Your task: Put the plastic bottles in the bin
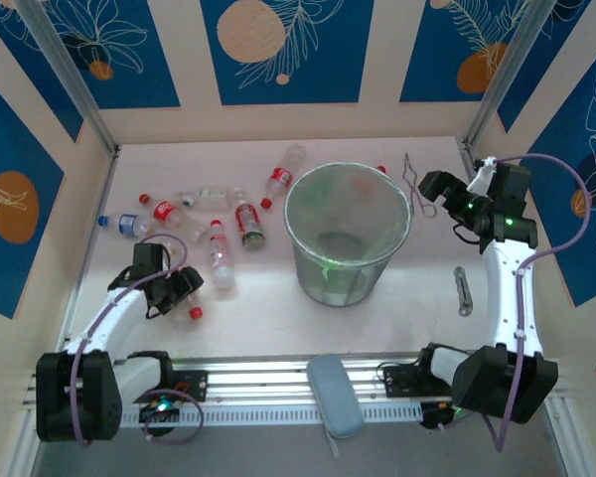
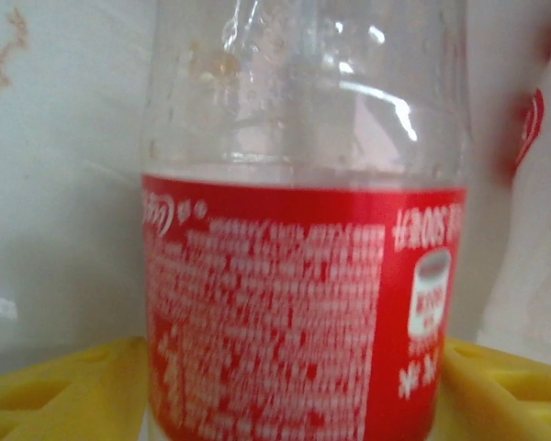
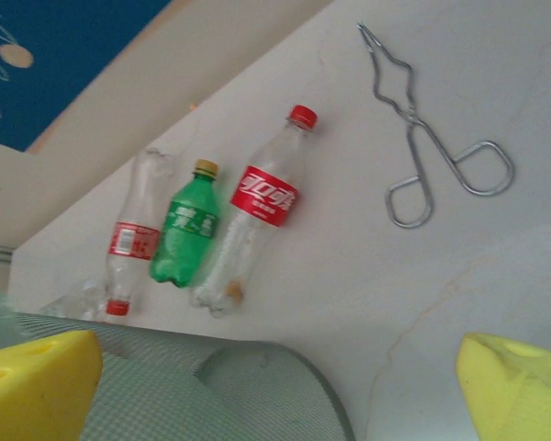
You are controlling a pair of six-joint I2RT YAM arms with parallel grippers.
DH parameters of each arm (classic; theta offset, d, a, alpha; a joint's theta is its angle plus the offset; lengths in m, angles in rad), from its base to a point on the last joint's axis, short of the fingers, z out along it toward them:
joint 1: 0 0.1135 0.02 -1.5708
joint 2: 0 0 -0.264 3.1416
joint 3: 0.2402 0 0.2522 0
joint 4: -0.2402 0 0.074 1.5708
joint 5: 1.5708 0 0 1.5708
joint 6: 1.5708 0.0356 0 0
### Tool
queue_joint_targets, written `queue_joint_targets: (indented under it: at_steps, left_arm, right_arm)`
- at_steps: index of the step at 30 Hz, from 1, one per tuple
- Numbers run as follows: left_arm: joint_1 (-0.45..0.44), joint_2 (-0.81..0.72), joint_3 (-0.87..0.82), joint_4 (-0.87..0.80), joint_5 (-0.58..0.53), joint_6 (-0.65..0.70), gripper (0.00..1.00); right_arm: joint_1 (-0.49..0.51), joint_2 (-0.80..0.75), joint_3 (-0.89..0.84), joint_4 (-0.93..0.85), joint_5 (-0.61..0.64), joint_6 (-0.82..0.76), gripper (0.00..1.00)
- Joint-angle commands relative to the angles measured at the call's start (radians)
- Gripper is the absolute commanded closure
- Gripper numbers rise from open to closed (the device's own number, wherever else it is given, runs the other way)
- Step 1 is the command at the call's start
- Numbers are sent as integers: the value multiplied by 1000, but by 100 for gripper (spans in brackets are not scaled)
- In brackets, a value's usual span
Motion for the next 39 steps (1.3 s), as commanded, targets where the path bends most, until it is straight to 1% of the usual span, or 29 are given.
queue_joint_targets:
  at_steps: [1,7,12,15,17,19,21,25,29,31,34,36,39]
  left_arm:
    - [-5,44,-8,90,17,-13,30]
    - [-6,19,-10,90,-5,-7,45]
    - [-7,-50,27,16,11,11,48]
    - [-10,-141,96,-74,16,26,48]
    - [-16,-199,176,-129,22,38,50]
    - [-28,-229,256,-166,30,46,52]
    - [-53,-235,333,-177,39,49,54]
    - [-190,-196,481,-126,23,69,59]
    - [-377,-100,667,-91,-19,172,66]
    - [-446,-58,731,-40,14,201,68]
    - [-524,-11,780,30,74,230,70]
    - [-565,17,806,35,84,258,71]
    - [-608,42,811,47,91,280,74]
  right_arm:
    - [28,-21,43,-34,-44,4,1]
    - [49,-39,84,-74,-26,-10,1]
    - [58,-41,143,-116,-23,-15,1]
    - [71,-45,198,-148,-18,-22,1]
    - [91,-50,245,-166,-32,-19,1]
    - [128,-50,292,-172,-45,-13,1]
    - [187,-41,345,-175,-46,-16,1]
    - [349,11,465,-169,-40,-28,1]
    - [502,107,586,-157,-48,-28,1]
    - [585,169,645,-142,-64,-14,1]
    - [701,256,715,-107,-88,-6,1]
    - [752,320,770,-107,-98,-11,1]
    - [799,401,834,-101,-119,-8,1]
